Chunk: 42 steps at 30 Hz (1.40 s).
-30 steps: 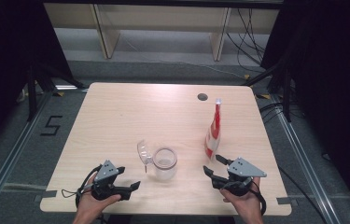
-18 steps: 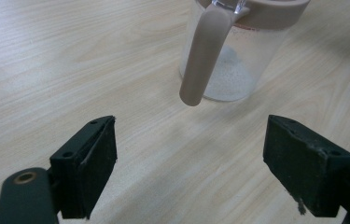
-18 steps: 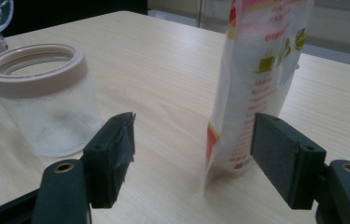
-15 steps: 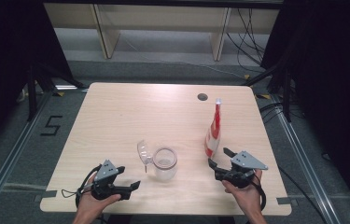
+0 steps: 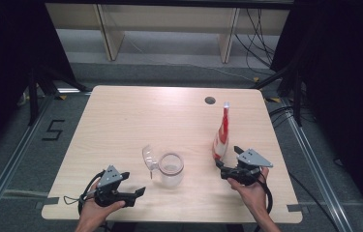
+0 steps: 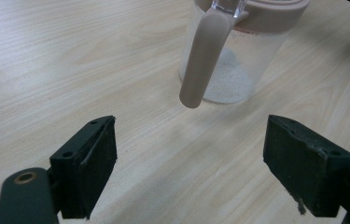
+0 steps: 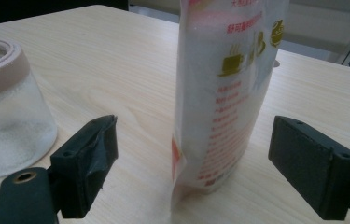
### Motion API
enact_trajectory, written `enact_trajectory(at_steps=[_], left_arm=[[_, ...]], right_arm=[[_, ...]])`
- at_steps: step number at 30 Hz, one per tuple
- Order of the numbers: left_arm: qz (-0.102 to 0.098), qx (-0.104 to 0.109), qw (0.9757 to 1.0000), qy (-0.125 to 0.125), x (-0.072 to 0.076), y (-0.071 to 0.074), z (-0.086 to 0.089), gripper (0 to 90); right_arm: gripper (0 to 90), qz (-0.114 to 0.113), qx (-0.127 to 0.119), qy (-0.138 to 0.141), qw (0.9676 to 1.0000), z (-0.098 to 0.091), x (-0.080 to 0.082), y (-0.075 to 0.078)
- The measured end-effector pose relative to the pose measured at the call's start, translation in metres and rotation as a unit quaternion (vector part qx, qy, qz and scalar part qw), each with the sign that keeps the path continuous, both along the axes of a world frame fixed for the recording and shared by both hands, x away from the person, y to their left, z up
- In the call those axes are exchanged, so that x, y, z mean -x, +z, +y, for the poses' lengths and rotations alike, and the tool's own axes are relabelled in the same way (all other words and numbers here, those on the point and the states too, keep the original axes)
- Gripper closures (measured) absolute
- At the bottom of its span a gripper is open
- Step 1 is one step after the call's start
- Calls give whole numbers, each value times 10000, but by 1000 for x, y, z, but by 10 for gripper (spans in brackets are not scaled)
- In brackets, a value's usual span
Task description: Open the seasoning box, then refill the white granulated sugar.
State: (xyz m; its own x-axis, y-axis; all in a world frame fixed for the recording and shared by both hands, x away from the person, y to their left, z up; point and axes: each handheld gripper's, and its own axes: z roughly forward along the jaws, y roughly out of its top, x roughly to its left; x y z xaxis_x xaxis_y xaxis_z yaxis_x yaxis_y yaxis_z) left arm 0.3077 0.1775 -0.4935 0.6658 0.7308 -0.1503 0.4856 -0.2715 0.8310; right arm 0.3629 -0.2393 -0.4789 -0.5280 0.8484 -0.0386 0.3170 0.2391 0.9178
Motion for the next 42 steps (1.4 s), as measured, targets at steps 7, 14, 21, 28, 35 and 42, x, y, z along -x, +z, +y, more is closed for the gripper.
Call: enact_trajectory(at_steps=[7, 14, 21, 28, 35, 42], left_arm=[[10, 14, 10000, -9, 0, -1, -1, 172], [15, 36, 10000, 33, -1, -2, -1, 171], [67, 67, 9999, 50, -3, -3, -4, 172], [49, 25, 10000, 0, -3, -2, -4, 172], [67, 74, 9999, 26, -2, -3, -5, 172], [76, 64, 9999, 25, -2, -3, -6, 172]], right_arm=[[166, -34, 3, -50, 10000, 4, -8, -1], [168, -32, -44, -96, 9999, 4, -16, 1], [170, -41, -59, -165, 9998, 7, -18, -1], [173, -11, 7, -207, 9998, 4, -21, -2], [175, 151, -71, -286, 9995, 4, -23, -5], [178, 27, -3, -243, 9997, 4, -25, -7]])
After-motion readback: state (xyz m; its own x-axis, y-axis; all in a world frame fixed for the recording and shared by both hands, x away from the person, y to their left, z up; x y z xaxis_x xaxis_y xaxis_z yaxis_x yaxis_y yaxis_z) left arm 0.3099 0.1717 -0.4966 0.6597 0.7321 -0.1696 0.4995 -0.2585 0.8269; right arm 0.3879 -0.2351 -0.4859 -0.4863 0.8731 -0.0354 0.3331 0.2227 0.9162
